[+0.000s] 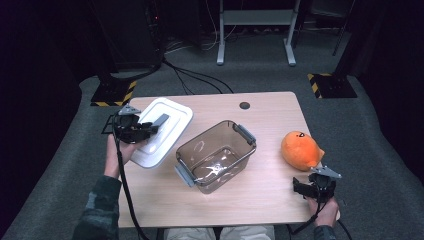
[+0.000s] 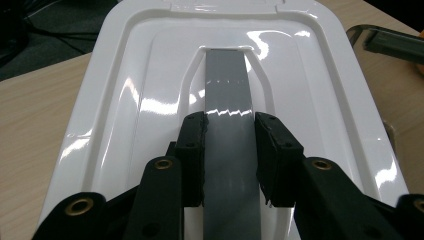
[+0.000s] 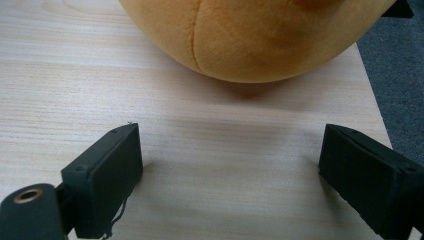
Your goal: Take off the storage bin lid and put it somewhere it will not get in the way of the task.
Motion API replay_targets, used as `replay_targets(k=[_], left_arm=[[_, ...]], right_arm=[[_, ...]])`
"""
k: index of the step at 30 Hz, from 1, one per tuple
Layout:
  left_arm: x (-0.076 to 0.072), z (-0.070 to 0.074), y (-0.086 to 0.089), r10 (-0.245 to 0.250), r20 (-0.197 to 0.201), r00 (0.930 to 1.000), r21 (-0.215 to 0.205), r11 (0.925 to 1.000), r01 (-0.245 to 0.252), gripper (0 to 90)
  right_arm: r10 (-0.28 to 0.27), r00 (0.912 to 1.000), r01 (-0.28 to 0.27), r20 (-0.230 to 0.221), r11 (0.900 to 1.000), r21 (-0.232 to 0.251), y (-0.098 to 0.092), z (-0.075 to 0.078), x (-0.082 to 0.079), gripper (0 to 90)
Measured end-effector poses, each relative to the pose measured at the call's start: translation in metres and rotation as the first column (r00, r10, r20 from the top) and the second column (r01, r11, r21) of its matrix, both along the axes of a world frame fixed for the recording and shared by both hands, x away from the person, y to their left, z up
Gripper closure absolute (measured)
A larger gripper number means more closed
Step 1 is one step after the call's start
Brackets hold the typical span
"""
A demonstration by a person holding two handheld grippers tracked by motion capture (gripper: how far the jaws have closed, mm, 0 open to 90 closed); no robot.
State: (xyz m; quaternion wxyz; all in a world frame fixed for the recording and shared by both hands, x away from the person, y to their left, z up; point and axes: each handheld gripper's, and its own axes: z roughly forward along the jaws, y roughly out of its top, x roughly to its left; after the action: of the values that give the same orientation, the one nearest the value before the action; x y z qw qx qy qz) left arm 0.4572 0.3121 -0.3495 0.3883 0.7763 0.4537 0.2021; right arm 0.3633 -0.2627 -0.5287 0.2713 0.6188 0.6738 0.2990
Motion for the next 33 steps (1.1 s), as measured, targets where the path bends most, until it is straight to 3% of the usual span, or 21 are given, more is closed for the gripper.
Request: replay_targets(k=[17, 33], left_arm=[[0.01, -0.025, 0.028, 0.085, -0.053, 0.995, -0.003, 0.9963, -0.085, 66.4], [0.025, -0.065, 0.046, 0.148, -0.133, 0.9799, -0.008, 0.9885, -0.151, 66.4]], right_arm=[[-0.001, 1.0, 0.001, 0.0, 1.0, 0.001, 0.0, 0.0, 0.0, 9.7], [0.001, 1.0, -0.001, 0.0, 1.0, 0.001, 0.0, 0.0, 0.0, 9.7]])
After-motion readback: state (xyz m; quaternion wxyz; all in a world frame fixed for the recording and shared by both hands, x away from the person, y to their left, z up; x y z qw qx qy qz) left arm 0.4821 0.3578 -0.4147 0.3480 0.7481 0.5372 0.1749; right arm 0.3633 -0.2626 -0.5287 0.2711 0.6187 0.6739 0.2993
